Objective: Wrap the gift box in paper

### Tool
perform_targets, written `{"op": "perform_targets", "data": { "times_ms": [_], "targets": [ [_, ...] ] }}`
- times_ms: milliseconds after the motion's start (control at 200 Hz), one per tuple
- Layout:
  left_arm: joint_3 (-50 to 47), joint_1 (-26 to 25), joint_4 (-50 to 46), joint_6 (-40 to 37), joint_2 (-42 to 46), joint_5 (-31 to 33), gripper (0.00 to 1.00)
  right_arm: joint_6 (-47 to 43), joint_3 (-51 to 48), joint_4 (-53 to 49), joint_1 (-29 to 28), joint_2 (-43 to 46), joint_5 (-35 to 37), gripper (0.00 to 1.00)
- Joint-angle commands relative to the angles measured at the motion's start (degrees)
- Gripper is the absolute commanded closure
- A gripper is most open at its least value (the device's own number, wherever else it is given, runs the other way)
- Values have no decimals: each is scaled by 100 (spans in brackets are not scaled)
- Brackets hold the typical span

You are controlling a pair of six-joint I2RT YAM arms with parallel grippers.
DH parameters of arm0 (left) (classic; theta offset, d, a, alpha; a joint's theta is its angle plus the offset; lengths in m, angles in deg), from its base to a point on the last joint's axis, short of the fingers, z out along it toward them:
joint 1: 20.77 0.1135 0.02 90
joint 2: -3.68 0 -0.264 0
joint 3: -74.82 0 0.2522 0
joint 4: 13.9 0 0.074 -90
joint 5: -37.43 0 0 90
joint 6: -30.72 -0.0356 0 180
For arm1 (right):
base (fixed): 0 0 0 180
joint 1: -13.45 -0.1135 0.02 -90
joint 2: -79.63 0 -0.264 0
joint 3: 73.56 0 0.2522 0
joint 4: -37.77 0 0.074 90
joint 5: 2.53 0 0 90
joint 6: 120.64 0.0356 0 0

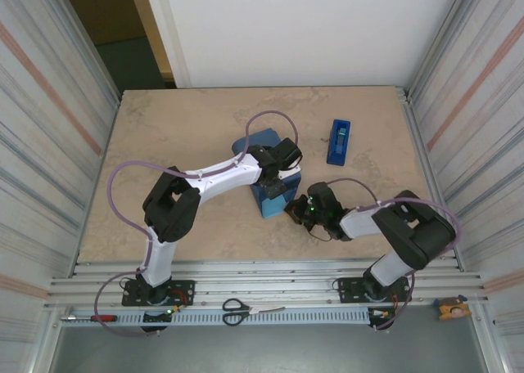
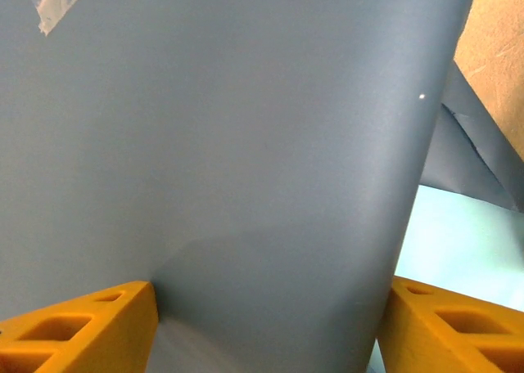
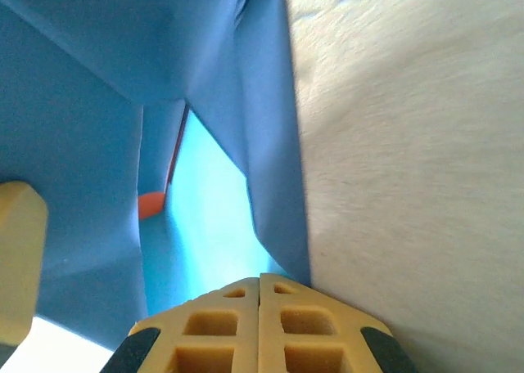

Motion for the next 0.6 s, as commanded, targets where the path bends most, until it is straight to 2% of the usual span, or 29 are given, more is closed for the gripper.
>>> {"op": "perform_targets", "data": {
  "times_ms": [0,140,220,321,366,501,591],
  "targets": [
    [-262,-74,-631,132,-590,-1055,30,-558,118,-1236,464,814,14,100],
    [80,-56,-732,196,-512,-1102,27,-1704,629,-2628,1350,1299,-266,96],
    [417,-30,-880,240,-463,-1140,24,-2130,941,-2842,1775,1140,-667,92],
    [821,3,-1014,255,-440,-1125,19,-2500,1369,-2894,1979,779,-1050,85],
    [987,27,-1092,275,-249,-1103,17,-2629,1566,-2955,2016,631,-1141,80],
    [1153,135,-1102,418,60,-1218,13,-2994,2203,-3135,2040,126,-1347,53],
    [898,318,-912,681,385,-1402,11,-3190,2621,-3210,2083,-246,-1488,44]
  ]
}}
